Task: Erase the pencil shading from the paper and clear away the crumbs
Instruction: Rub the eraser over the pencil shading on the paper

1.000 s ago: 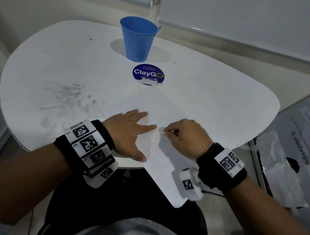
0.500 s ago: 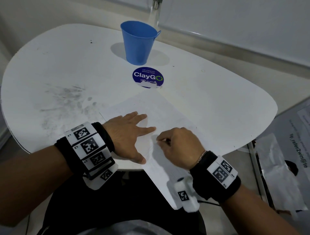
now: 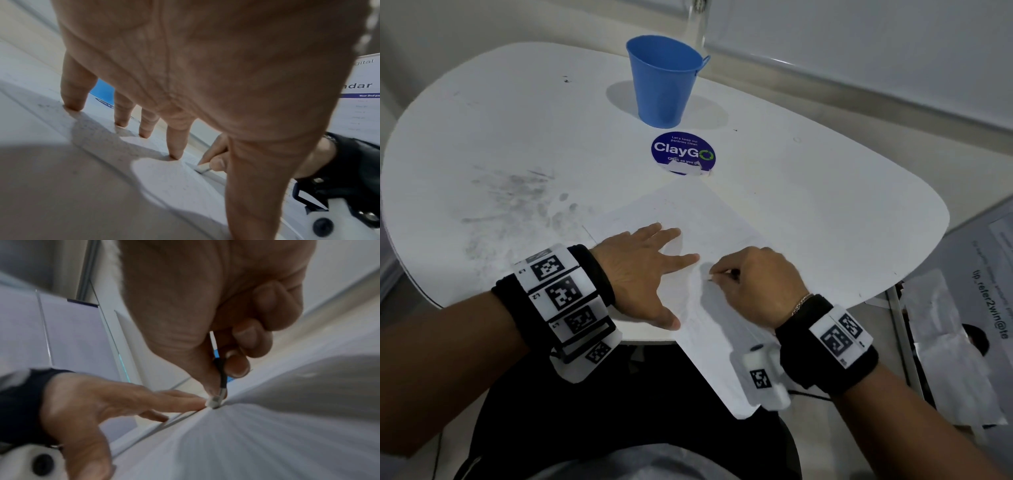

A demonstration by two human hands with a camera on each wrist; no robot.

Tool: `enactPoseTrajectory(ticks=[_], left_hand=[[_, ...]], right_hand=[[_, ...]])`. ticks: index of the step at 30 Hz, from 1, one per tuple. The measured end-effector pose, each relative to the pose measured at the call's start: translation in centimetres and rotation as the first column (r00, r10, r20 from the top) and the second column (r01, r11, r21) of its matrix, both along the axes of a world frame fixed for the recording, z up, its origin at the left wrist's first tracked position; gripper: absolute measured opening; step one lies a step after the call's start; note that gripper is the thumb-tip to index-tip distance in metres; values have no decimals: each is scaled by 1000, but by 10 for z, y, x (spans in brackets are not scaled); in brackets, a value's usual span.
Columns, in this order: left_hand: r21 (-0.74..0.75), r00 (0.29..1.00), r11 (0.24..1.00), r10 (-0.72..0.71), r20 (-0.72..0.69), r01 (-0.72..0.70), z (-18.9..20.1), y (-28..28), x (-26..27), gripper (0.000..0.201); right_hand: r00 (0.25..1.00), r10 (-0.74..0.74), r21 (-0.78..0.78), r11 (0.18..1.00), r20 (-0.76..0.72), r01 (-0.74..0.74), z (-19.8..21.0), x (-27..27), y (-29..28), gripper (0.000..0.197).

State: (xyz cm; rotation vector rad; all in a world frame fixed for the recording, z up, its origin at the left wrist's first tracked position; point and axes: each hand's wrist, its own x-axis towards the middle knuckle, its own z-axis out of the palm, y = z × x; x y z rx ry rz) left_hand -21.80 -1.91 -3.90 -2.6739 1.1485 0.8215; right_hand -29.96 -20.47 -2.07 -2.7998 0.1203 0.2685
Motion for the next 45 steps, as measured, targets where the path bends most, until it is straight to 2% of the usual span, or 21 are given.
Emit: enactPoseTrajectory(ticks=[2,5,6,8,11,13,16,21,25,30,35,39,43,45], left_hand=[[-6,1000,1000,6,-3,-6,0,0,0,106],[-4,1000,1000,8,-16,-8,-1,0,0,107],[-1,1000,1000,6,-16,-6,0,0,0,107],[-2,1000,1000,6,-12,-6,1,0,0,107],[-6,1000,1000,4,1,-4,1,0,-1,106],[-11,1000,1000,5,-1,-5,0,0,0,106],[-14,1000,1000,7,-14,-7,-1,0,0,106],[6,1000,1000,-3,-1,3,2,0,-1,106],[16,1000,1000,-10,-12,10,3,-1,-1,107],[24,1000,1000,-12,-1,12,4,0,-1,108],[30,1000,999,-21,-7,21,3,-1,-1,111],[31,1000,999,-19,-2,19,2,0,-1,110],[39,1000,999,-28,-3,28,2,0,-1,112],[46,1000,999,-28,-7,28,3,-1,-1,112]], right_hand=[[999,0,-15,1000,32,0,-2,-1,-1,21],[985,164,92,983,-49,-159,-1,-11,16,19],[981,181,121,978,-74,-171,0,-12,17,18],[990,122,101,988,-66,-115,0,-5,9,18],[1000,-16,24,1000,26,16,-2,2,-4,20],[999,40,37,999,25,-41,-4,-3,4,21],[978,191,141,974,-81,-178,-1,-14,22,17],[999,31,21,999,14,-31,-1,0,-1,21],[976,206,134,971,-67,-196,-1,-13,16,17],[994,106,68,992,32,-108,-4,-4,7,18],[953,295,199,940,-65,-277,-5,-14,21,14],[990,137,133,981,21,-138,-9,-2,4,15],[958,283,203,942,-48,-268,-8,-13,17,14],[958,279,174,948,-59,-265,-7,-11,15,15]])
